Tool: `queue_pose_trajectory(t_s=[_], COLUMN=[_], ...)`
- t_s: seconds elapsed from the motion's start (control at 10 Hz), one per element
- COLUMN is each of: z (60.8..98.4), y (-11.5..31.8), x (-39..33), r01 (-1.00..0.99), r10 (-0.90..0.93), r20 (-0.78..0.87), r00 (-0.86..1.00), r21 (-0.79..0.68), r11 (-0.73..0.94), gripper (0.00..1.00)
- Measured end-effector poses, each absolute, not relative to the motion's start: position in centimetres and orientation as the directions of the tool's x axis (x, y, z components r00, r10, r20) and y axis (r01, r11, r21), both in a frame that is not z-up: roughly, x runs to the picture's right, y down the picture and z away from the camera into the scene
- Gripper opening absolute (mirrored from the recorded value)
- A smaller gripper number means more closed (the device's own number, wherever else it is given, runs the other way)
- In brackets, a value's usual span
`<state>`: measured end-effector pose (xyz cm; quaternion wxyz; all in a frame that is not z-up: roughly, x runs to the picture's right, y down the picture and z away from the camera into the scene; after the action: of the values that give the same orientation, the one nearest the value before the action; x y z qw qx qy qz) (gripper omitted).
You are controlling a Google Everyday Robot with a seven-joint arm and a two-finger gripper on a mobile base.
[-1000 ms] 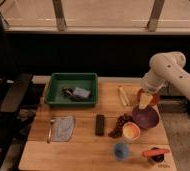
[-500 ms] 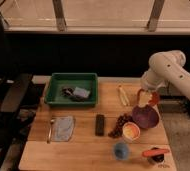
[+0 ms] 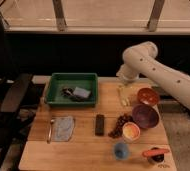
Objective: Place sponge in tray
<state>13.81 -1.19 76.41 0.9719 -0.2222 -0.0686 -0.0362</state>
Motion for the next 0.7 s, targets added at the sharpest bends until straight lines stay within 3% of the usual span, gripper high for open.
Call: queue_pose_trajectory(t_s=[0.4,0.7], z=[77.3,77.4], y=[-2.2,-2.2], x=[3.9,4.2], r01=[0.316,0.316], r10=[-0.208,-0.21], r20=[0.297,0.293], r00=[0.932,0.933], r21=[-0.387,-0.386], r11=[0.866,0.867], gripper=[0.8,0.8])
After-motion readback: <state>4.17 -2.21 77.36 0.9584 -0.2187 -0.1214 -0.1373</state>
